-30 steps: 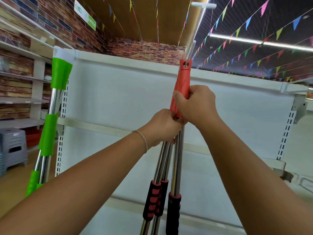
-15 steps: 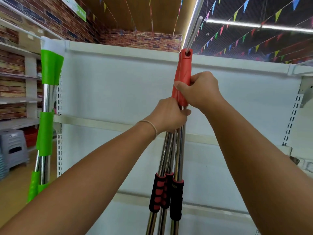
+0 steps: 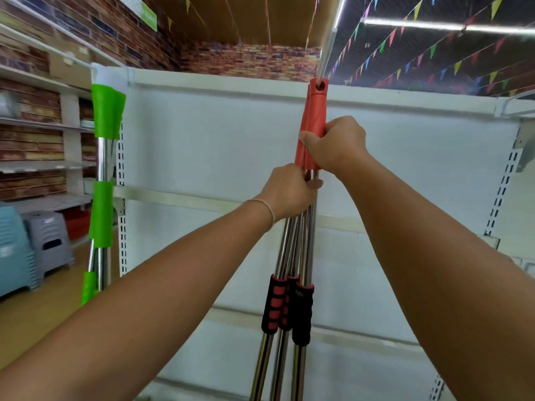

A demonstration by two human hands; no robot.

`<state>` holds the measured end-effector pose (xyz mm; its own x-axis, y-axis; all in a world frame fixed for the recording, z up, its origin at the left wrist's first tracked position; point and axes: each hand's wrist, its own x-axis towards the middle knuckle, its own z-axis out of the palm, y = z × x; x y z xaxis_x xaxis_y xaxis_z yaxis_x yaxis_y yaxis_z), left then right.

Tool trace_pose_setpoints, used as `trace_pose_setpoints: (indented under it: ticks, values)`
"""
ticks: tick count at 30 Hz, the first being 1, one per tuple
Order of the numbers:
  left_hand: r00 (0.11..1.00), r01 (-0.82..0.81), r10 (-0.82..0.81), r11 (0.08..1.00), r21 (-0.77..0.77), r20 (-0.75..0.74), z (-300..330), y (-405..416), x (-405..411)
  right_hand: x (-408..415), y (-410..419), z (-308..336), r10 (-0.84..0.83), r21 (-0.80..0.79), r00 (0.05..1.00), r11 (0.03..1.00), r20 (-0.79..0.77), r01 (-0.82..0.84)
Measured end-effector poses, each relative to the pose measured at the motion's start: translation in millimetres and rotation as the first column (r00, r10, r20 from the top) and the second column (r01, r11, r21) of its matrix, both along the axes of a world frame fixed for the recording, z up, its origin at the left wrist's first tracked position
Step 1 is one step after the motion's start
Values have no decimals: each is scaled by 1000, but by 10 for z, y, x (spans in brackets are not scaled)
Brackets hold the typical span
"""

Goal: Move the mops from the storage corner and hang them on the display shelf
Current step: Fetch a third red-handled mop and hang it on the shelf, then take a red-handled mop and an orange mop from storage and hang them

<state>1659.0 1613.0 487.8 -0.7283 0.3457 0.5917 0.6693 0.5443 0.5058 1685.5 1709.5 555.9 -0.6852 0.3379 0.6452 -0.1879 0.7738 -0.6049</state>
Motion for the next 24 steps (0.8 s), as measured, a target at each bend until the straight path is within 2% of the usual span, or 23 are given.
trace_pose_setpoints:
  ticks: [3, 5, 7, 9, 11, 13, 15, 19, 24]
  values:
    - [991, 51, -60, 996, 76, 118, -183, -82, 91, 25, 22, -5, 14, -1, 1000, 1000, 23, -14]
    - [951, 96, -168, 959, 267, 259, -275, -172, 179, 46, 33, -33, 12, 39, 999, 999, 34, -13]
    - [916, 82, -228, 912, 403, 329, -314, -270, 279, 73, 35, -89, 4, 78, 999, 997, 51, -8]
    - [916, 54, -208, 911, 409, 342, -331, -371, 386, 139, 26, -178, -9, 106, 997, 994, 71, 1]
    - [929, 0, -129, 937, 350, 346, -373, -490, 479, 236, 5, -329, -92, 233, 991, 970, 94, 68]
    - [938, -54, -41, 964, 261, 343, -448, -628, 553, 350, -85, -539, -300, 536, 949, 819, 98, 204]
    - [951, -116, 72, 985, 131, 300, -505, -775, 638, 468, -254, -759, -376, 694, 922, 687, 86, 215]
    - [936, -249, 282, 954, -169, 212, -604, -1104, 797, 535, -521, -1036, -244, 721, 963, 688, 119, 85]
    - [901, -343, 406, 882, -323, 152, -729, -1666, 964, 494, -945, -1148, -73, 732, 994, 681, 81, -10]
